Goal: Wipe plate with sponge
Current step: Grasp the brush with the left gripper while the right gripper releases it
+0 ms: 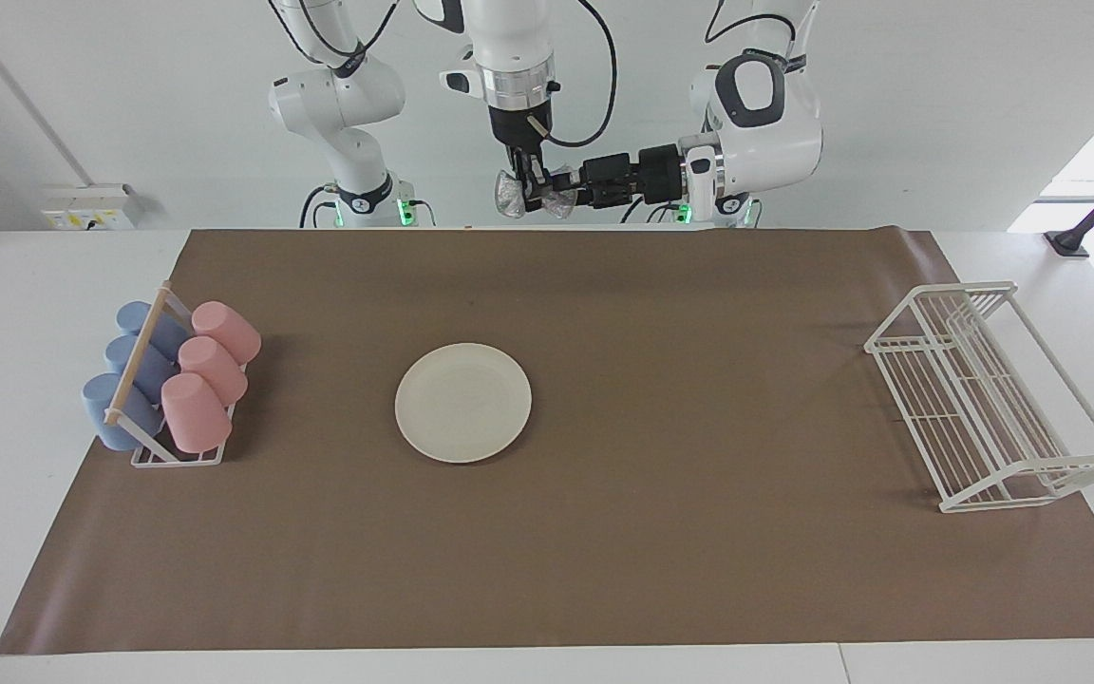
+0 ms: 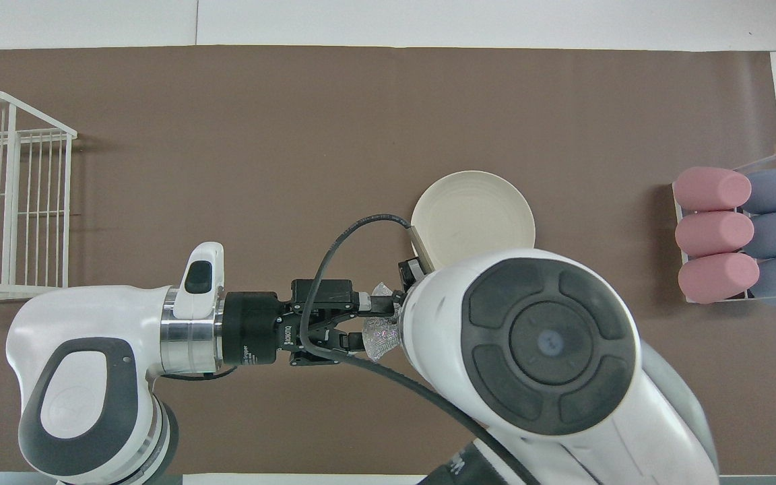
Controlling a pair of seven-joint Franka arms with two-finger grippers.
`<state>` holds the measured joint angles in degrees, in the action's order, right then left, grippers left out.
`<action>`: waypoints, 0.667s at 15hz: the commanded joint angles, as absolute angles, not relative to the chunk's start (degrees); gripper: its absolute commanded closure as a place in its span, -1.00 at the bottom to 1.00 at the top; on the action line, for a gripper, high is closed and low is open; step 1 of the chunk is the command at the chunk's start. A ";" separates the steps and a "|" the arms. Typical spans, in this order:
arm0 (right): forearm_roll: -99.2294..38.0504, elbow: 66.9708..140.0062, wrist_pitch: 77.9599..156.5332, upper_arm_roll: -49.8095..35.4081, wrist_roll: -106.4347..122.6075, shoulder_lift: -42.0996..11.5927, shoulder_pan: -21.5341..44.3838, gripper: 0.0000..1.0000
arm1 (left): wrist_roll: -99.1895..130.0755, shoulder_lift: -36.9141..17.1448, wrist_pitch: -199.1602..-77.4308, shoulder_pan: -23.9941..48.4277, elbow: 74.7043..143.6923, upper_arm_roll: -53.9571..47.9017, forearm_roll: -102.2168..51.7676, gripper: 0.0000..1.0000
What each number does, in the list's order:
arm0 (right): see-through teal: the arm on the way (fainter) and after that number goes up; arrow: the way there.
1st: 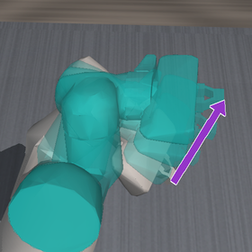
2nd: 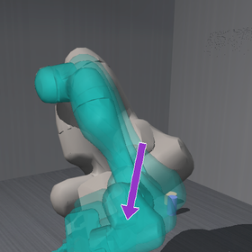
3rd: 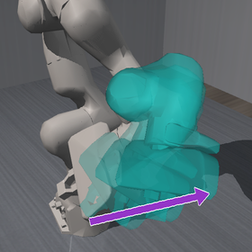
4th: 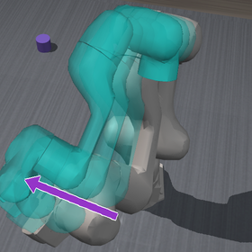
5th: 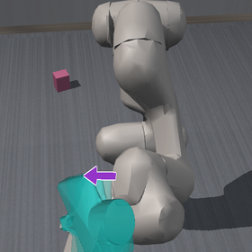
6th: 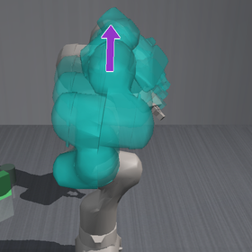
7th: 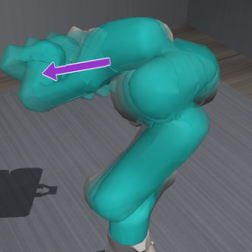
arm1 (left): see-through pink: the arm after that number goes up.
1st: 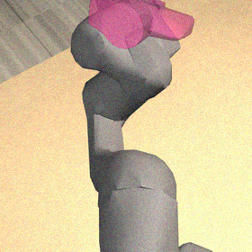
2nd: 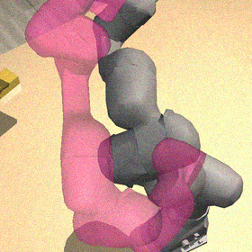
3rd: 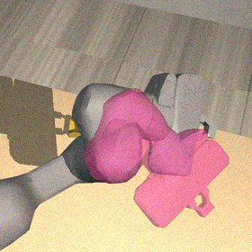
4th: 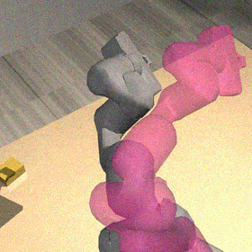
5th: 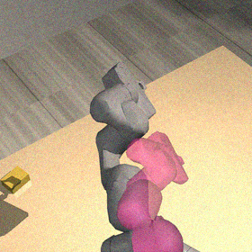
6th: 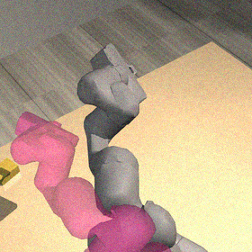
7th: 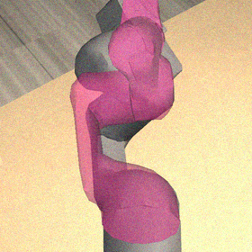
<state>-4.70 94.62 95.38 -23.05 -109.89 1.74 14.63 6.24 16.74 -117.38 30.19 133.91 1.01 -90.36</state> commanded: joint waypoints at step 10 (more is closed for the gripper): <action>-3.25 94.22 95.18 -23.38 -110.65 1.58 13.97 0.69 | 11.34 18.98 -116.11 29.36 135.09 0.79 -90.97 1.00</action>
<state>-4.70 94.52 95.39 -22.97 -109.89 1.74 14.62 10.03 17.22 -117.18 30.18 133.94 0.79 -90.36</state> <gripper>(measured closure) 0.894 0.912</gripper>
